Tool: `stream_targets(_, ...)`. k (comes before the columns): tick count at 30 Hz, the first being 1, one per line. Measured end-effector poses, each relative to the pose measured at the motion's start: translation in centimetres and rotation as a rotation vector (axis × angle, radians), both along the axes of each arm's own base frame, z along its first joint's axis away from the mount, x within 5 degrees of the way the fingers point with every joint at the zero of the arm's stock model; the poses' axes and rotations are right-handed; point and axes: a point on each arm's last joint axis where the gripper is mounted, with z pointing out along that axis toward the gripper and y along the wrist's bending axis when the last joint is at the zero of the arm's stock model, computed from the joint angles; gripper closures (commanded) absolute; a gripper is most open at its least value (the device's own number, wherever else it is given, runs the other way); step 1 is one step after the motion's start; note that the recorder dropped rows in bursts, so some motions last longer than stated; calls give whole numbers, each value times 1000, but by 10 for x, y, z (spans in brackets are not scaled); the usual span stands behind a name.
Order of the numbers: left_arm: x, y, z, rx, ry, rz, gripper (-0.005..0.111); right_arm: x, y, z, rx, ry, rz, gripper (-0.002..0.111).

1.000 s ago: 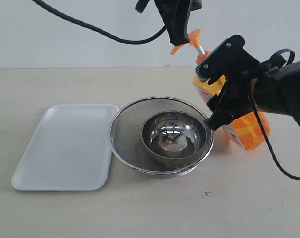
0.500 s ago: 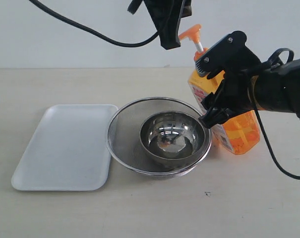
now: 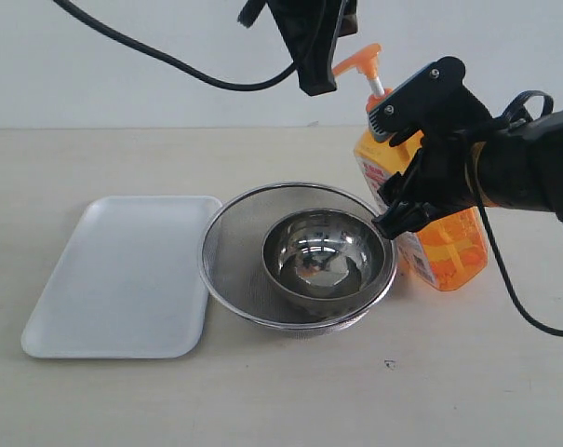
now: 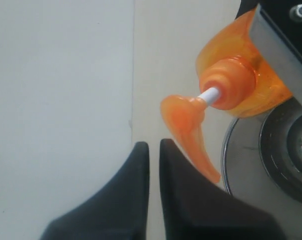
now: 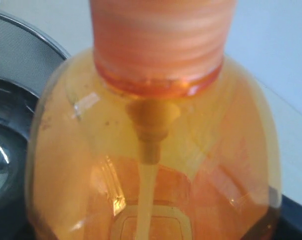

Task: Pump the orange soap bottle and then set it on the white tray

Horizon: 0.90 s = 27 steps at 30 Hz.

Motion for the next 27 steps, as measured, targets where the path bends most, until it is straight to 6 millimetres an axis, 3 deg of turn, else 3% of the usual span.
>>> stream_targets(9,5,-8,-10,-22,5,-11,102,0,0,0,2,1,-1,108)
stream_targets(21,6,-10,-8,-47,-20,-20,102,0,0,0,2,1,-1,108)
stream_targets(27,10,-14,-19,-30,-3,-19,102,0,0,0,2,1,-1,108)
